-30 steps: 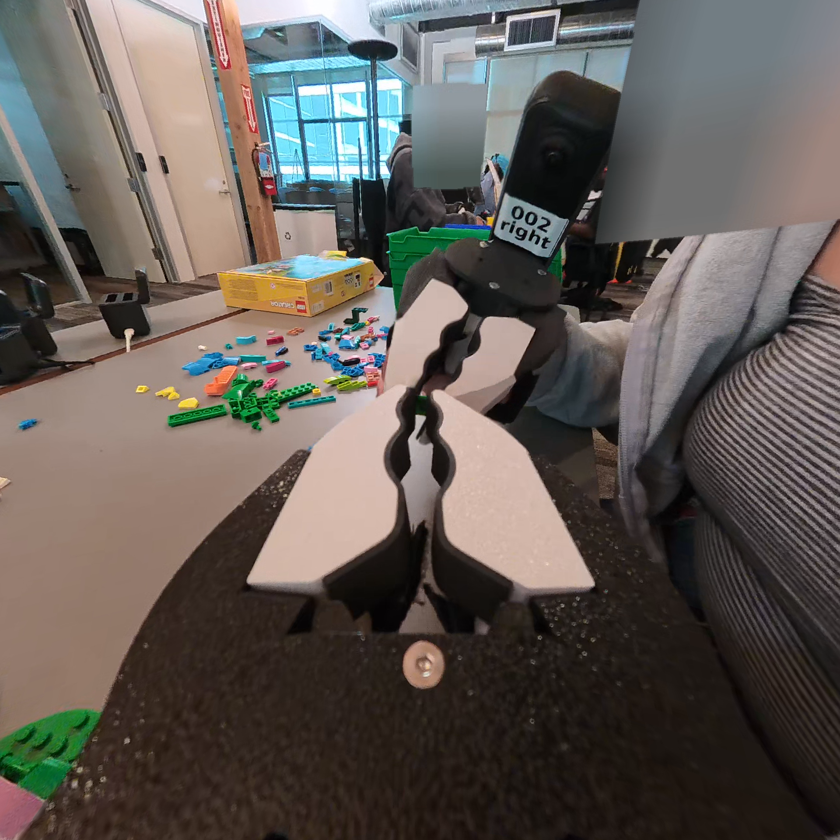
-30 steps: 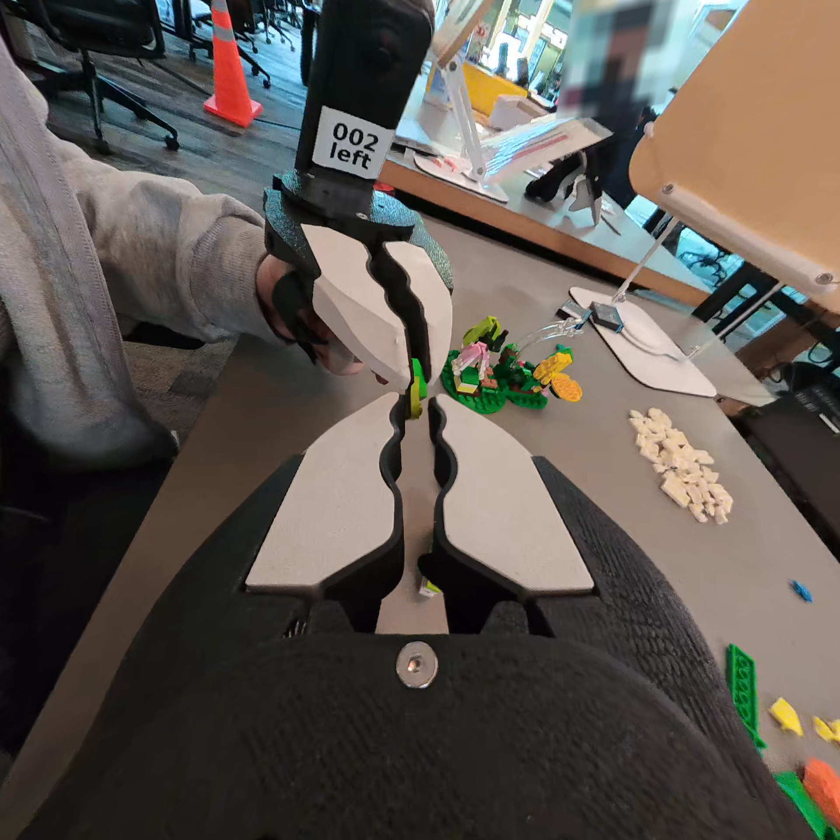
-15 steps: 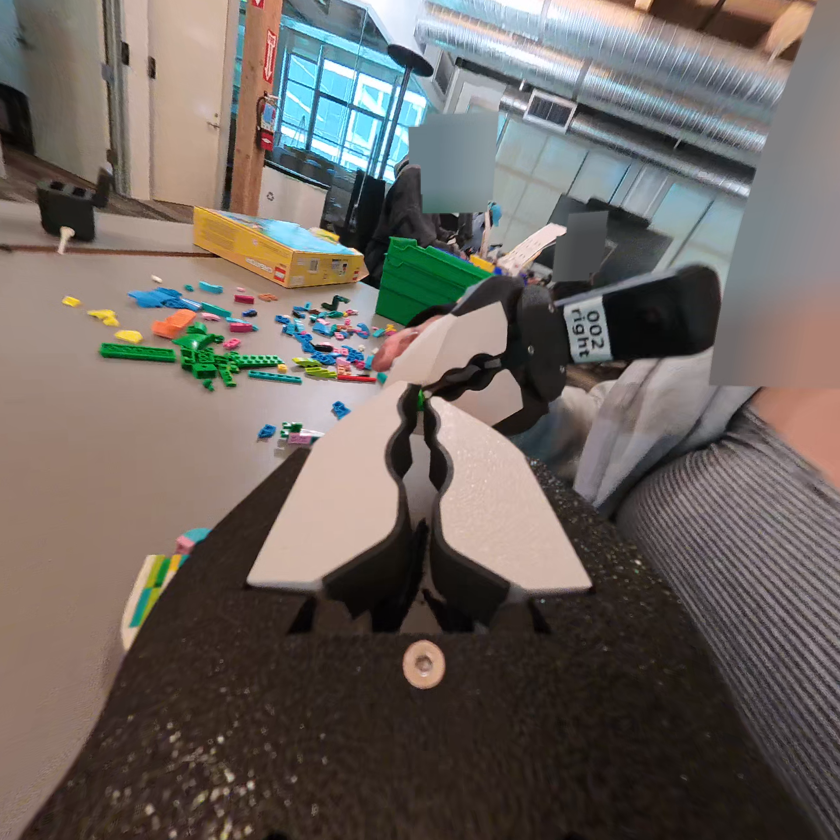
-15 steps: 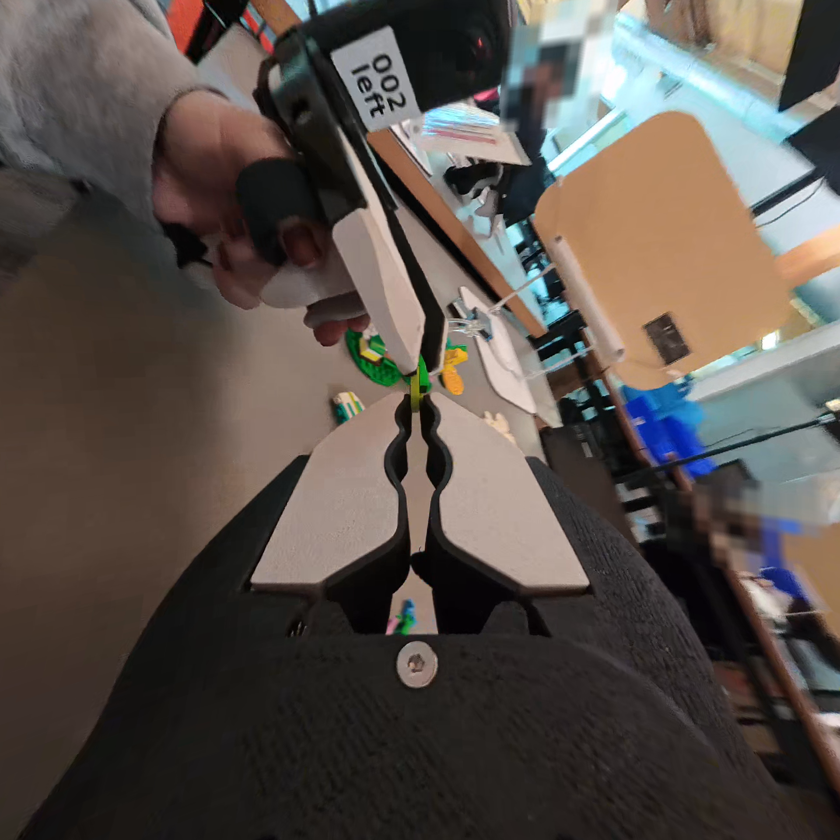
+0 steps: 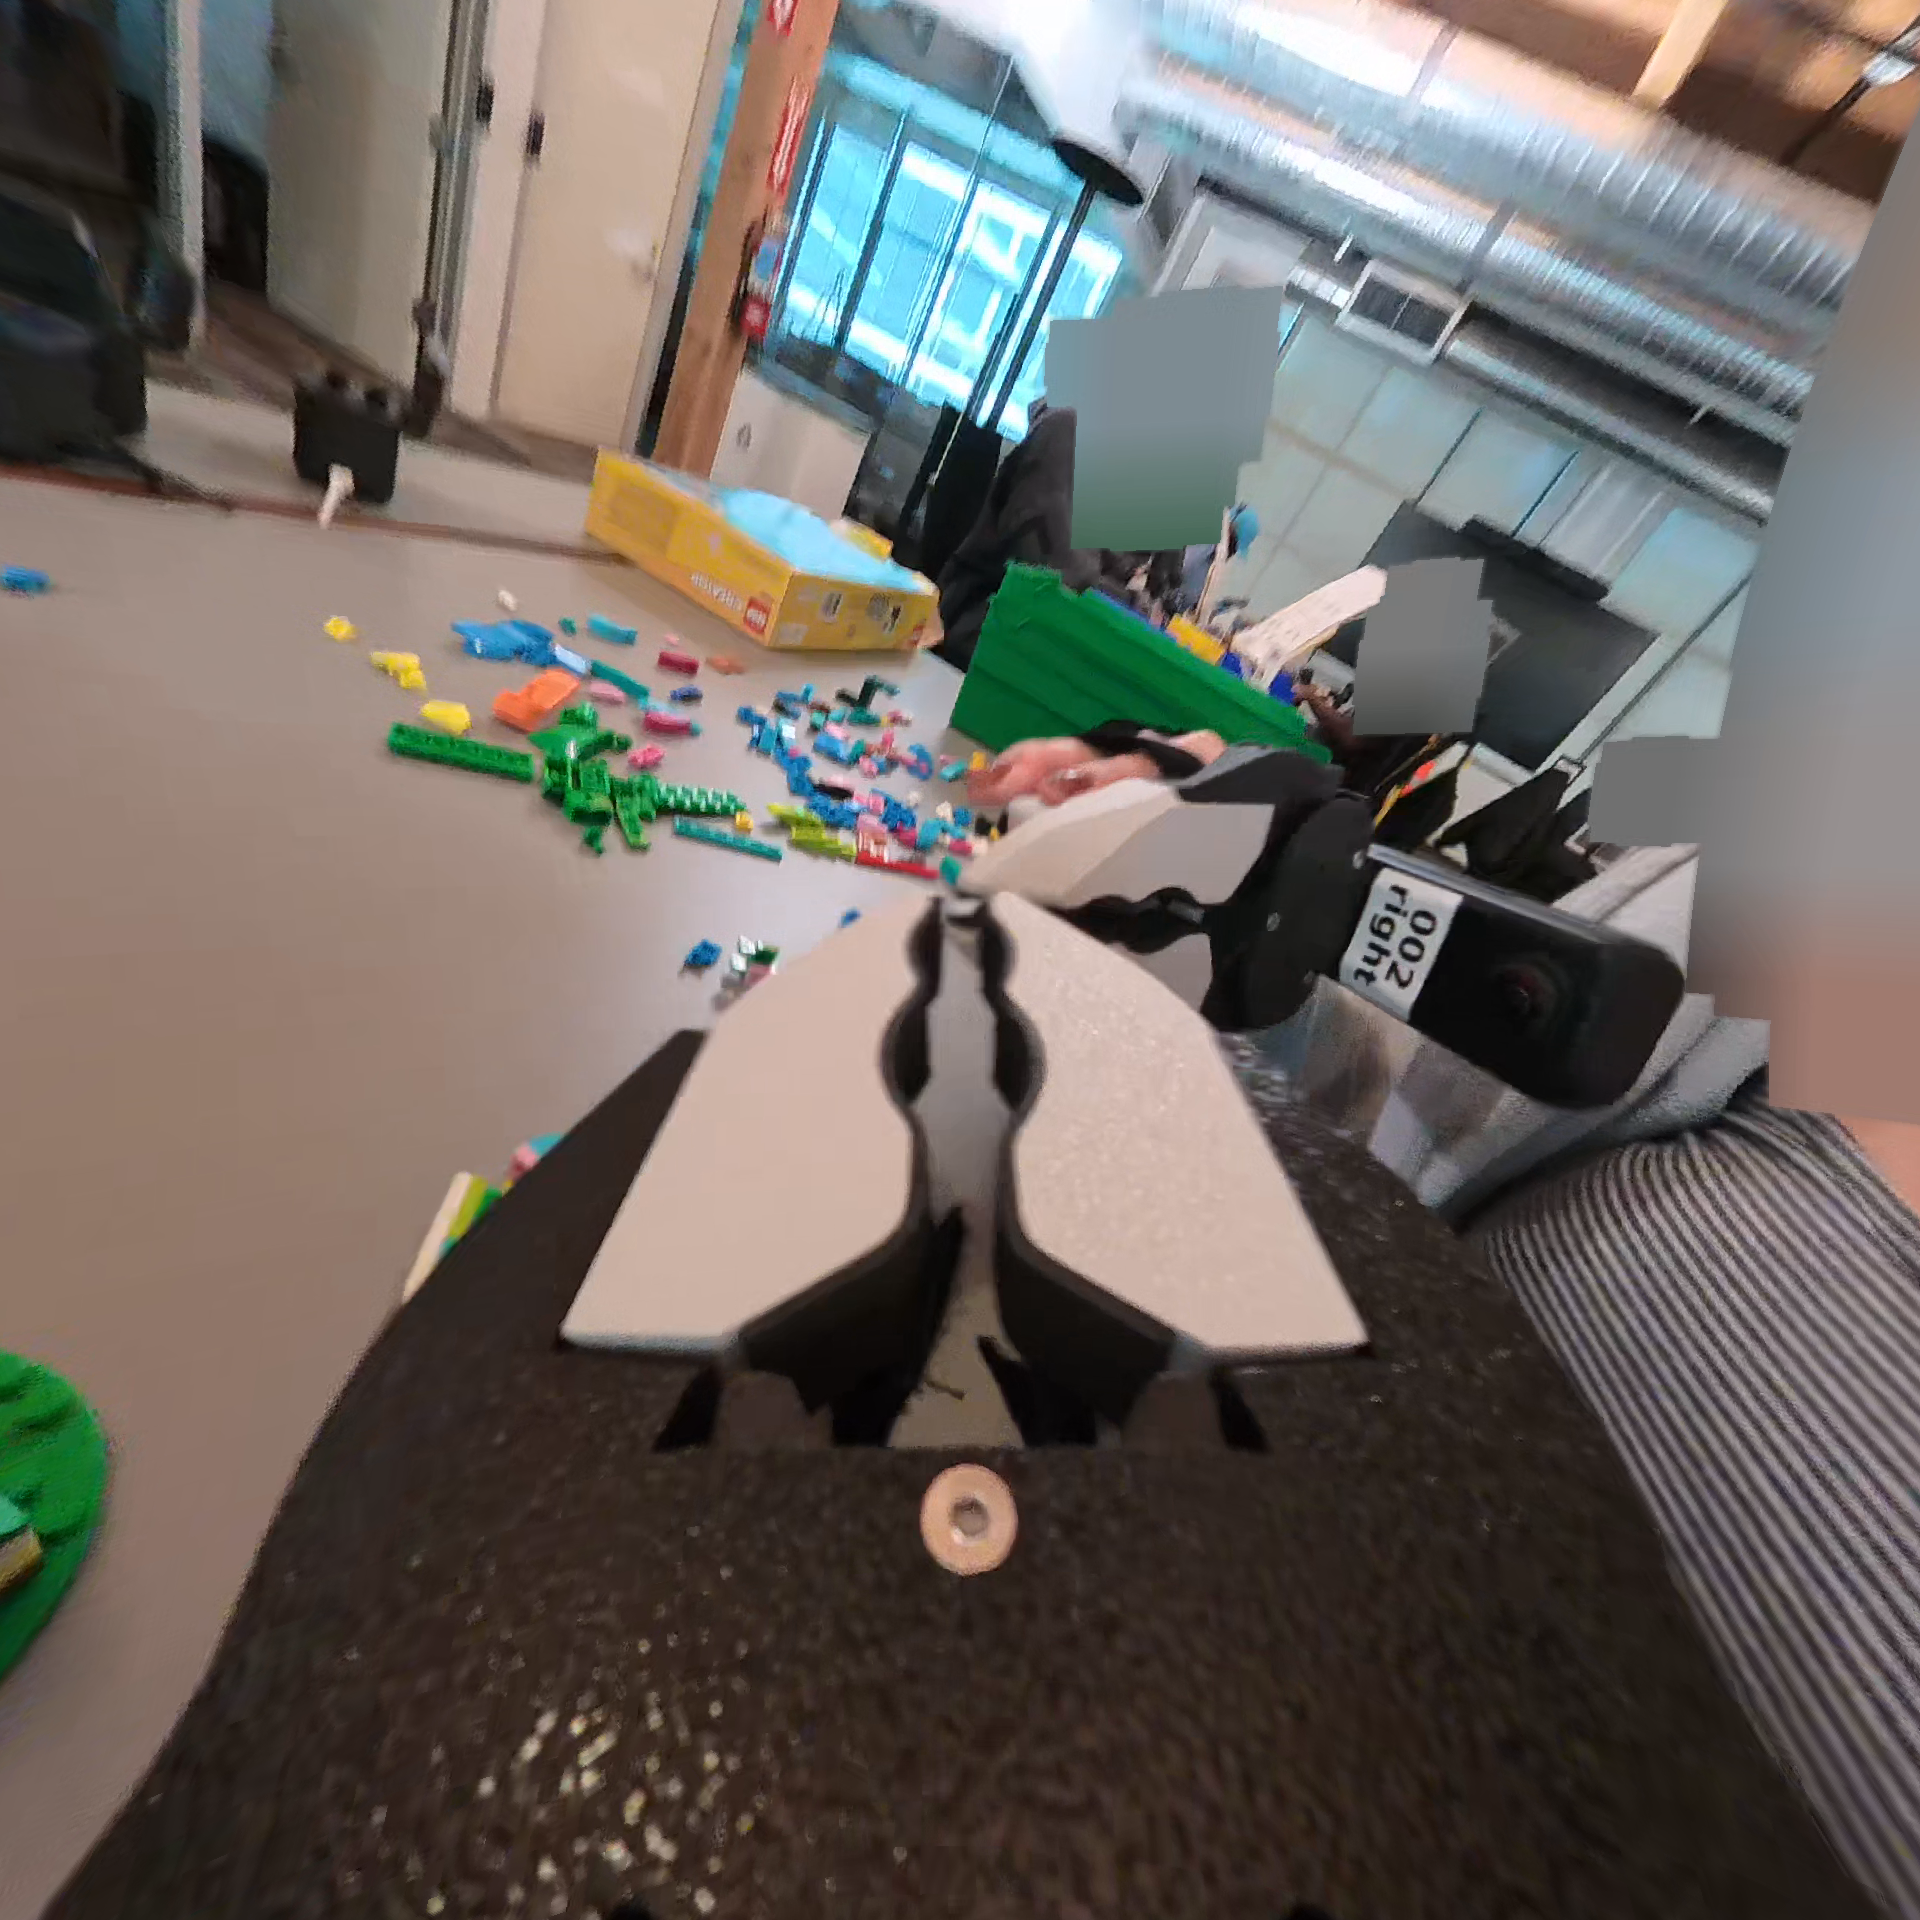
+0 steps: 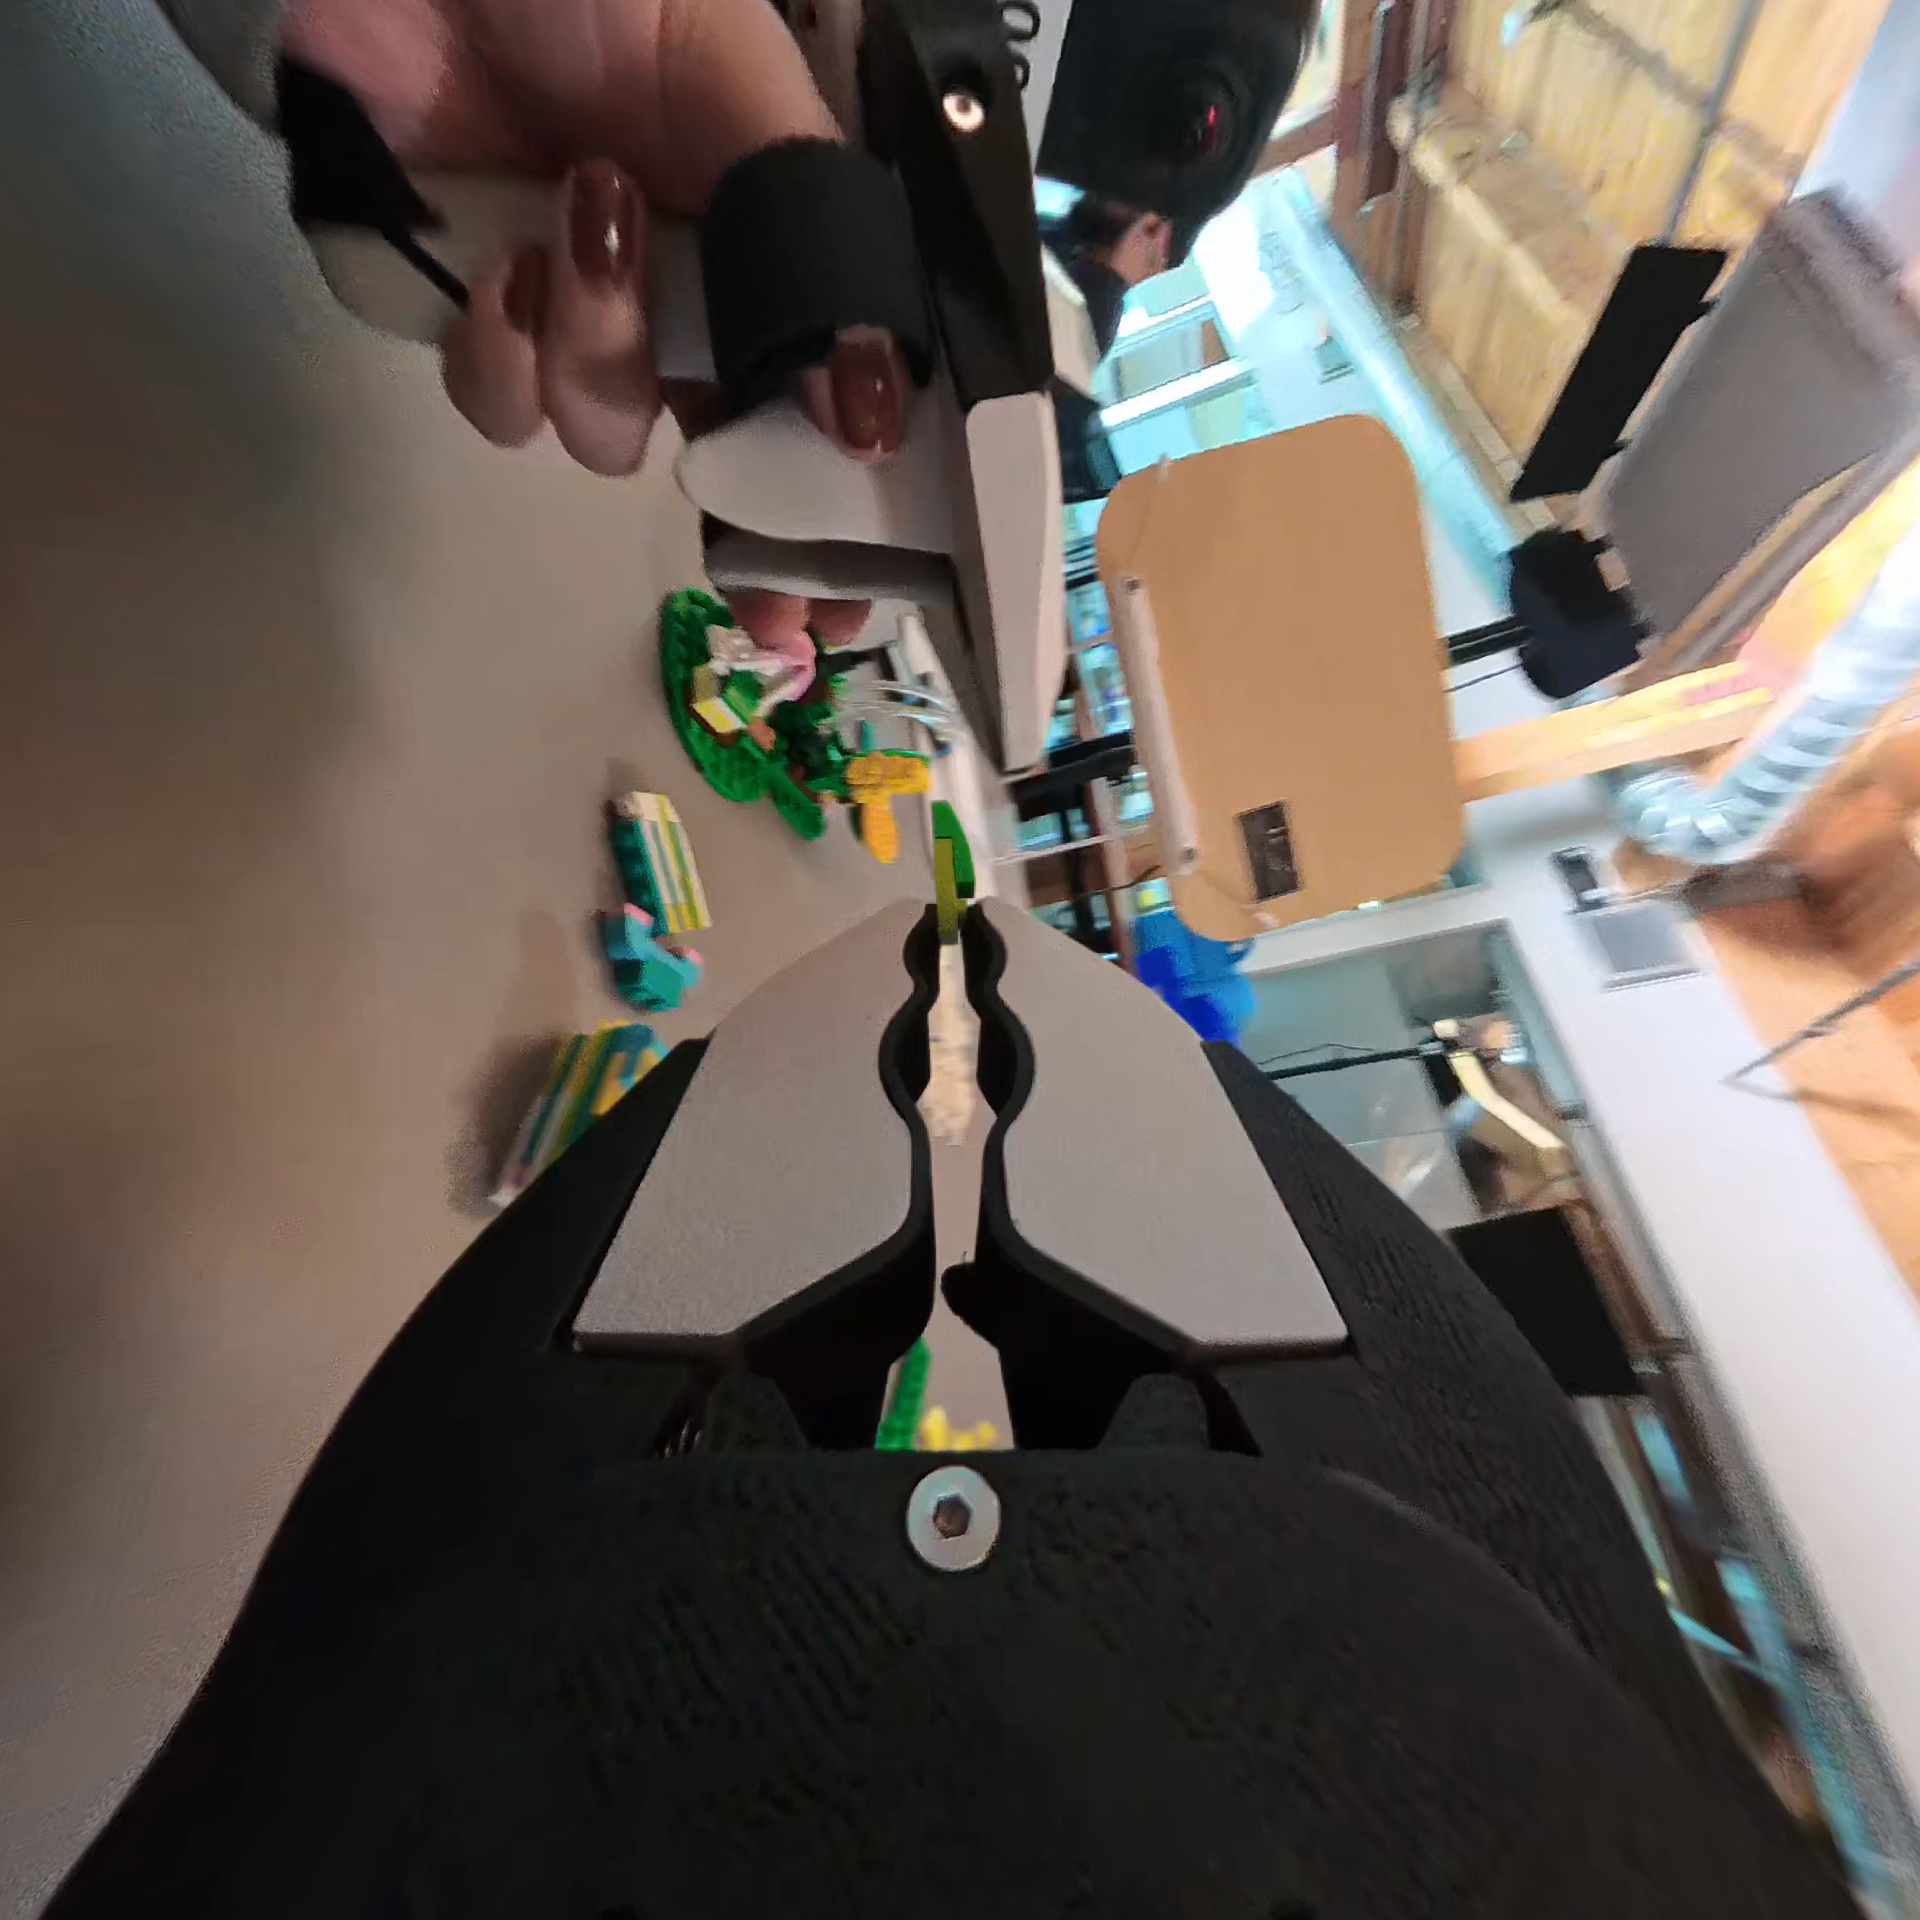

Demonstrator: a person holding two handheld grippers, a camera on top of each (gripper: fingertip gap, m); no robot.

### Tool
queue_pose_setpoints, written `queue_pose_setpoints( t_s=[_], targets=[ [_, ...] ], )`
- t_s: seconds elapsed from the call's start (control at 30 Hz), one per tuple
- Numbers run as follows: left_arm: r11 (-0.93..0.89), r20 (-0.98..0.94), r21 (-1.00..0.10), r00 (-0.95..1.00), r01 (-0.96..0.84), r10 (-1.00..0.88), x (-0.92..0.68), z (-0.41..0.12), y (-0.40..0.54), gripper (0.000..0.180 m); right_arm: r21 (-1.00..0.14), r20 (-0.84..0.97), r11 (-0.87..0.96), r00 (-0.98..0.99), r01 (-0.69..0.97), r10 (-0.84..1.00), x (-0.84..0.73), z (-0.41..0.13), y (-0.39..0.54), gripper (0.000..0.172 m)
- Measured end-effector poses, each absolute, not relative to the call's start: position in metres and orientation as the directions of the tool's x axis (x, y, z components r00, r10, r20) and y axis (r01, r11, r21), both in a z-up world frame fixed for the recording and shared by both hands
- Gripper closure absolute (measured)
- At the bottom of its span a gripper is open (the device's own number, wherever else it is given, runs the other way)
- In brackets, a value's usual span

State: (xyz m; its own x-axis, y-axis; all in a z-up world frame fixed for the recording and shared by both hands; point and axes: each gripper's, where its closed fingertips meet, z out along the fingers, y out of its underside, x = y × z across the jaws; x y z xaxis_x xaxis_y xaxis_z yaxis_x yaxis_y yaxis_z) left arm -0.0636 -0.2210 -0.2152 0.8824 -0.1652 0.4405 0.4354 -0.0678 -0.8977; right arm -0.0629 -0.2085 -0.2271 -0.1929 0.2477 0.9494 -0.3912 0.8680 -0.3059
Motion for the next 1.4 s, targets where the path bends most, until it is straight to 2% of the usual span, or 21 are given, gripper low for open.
queue_pose_setpoints(
  t_s=[0.07,0.1,0.2,0.27,0.4,0.43,0.5,0.57,0.6,0.67,0.73,0.8,0.93,1.17,1.27,1.4],
  targets=[
    [-0.168,0.512,-0.857,0.844,0.487,-0.163,-0.056,-0.224,-0.216,0.149,-0.203,0.979,0.886,-0.074,-0.417,0.190,-0.063,-0.220,-0.207,0.169],
    [-0.196,0.547,-0.835,0.817,0.515,-0.184,-0.051,-0.225,-0.214,0.147,-0.149,0.988,0.895,-0.026,-0.422,0.152,-0.063,-0.219,-0.207,0.170],
    [-0.202,0.618,-0.786,0.747,0.584,-0.244,-0.041,-0.221,-0.212,0.157,-0.014,0.994,0.905,0.089,-0.424,0.058,-0.061,-0.216,-0.209,0.169],
    [-0.189,0.654,-0.755,0.707,0.627,-0.268,-0.041,-0.217,-0.213,0.171,0.039,0.992,0.904,0.127,-0.425,0.017,-0.059,-0.216,-0.211,0.169],
    [-0.198,0.642,-0.767,0.724,0.611,-0.254,-0.042,-0.222,-0.213,0.174,0.107,0.986,0.908,0.159,-0.406,-0.045,-0.060,-0.218,-0.212,0.169],
    [-0.190,0.604,-0.797,0.761,0.573,-0.239,-0.044,-0.224,-0.213,0.175,0.073,0.992,0.910,0.126,-0.409,-0.023,-0.062,-0.221,-0.211,0.168],
    [-0.172,0.471,-0.880,0.861,0.443,-0.193,-0.049,-0.228,-0.213,0.176,-0.068,0.997,0.909,-0.001,-0.410,0.074,-0.065,-0.229,-0.208,0.164],
    [-0.169,0.185,-0.972,0.973,0.161,-0.137,-0.055,-0.233,-0.215,0.176,-0.295,0.947,0.873,-0.239,-0.388,0.214,-0.066,-0.242,-0.205,0.155],
    [-0.175,0.000,-0.984,0.994,-0.019,-0.110,-0.057,-0.236,-0.217,0.176,-0.427,0.876,0.830,-0.393,-0.358,0.281,-0.062,-0.251,-0.206,0.151],
    [-0.216,-0.332,-0.912,0.937,-0.349,-0.113,-0.054,-0.244,-0.219,0.176,-0.626,0.708,0.725,-0.598,-0.286,0.376,-0.053,-0.258,-0.211,0.147],
    [-0.172,-0.544,-0.803,0.820,-0.570,-0.176,-0.039,-0.248,-0.220,0.177,-0.713,0.606,0.662,-0.679,-0.232,0.414,-0.048,-0.258,-0.213,0.147],
    [-0.133,-0.582,-0.774,0.779,-0.619,-0.236,-0.025,-0.251,-0.219,0.177,-0.736,0.553,0.646,-0.730,-0.202,0.402,-0.042,-0.263,-0.218,0.149],
    [-0.126,-0.572,-0.771,0.766,-0.624,-0.294,-0.019,-0.258,-0.221,0.177,-0.707,0.559,0.674,-0.754,-0.214,0.346,-0.036,-0.272,-0.222,0.168],
    [-0.131,-0.538,-0.783,0.768,-0.608,-0.346,-0.014,-0.264,-0.223,0.177,-0.702,0.565,0.663,-0.770,-0.259,0.297,-0.027,-0.272,-0.229,0.167],
    [-0.147,-0.542,-0.788,0.787,-0.598,-0.294,-0.022,-0.261,-0.222,0.176,-0.699,0.575,0.671,-0.751,-0.246,0.324,-0.033,-0.271,-0.228,0.168],
    [-0.136,-0.557,-0.813,0.824,-0.567,-0.106,-0.043,-0.240,-0.219,0.176,-0.776,0.542,0.607,-0.672,-0.171,0.504,-0.053,-0.251,-0.224,0.169]
  ],
)
